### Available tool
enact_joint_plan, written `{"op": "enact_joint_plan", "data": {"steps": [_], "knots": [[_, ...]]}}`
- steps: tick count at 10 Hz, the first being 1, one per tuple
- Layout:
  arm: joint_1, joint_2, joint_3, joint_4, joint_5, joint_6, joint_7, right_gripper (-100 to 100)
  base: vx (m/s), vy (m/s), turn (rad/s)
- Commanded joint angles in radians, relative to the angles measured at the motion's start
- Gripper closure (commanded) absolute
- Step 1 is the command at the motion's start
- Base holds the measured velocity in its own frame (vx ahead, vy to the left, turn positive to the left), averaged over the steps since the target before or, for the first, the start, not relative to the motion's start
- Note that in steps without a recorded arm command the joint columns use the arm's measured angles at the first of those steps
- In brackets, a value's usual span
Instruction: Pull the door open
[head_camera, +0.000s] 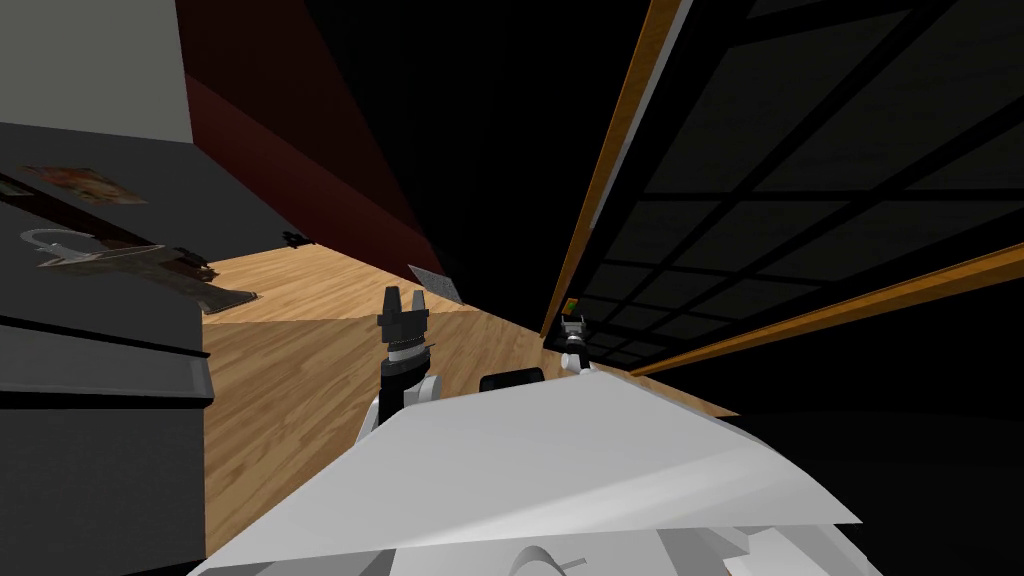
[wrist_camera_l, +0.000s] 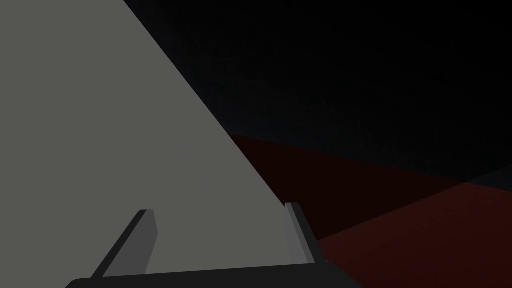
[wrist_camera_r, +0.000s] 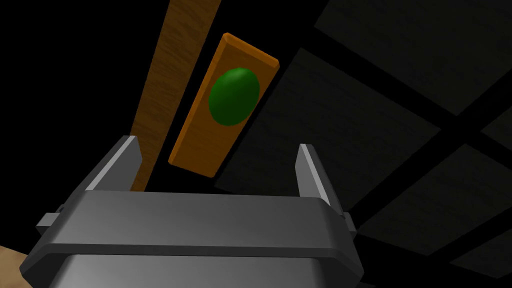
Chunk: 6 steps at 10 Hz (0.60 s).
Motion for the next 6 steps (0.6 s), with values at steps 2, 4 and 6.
{"op": "enact_joint_plan", "data": {"steps": [2,4,6], "knots": [[-0.002,0.004,0.007,-0.004,-0.018,0.001,-0.055,-100,-0.047,-0.009,0.024],[-0.007,0.01,0.018,-0.009,-0.046,0.002,-0.121,-100,-0.059,-0.014,0.052],[-0.008,0.012,0.023,-0.011,-0.059,0.002,-0.17,-100,-0.06,-0.008,0.028]]}}
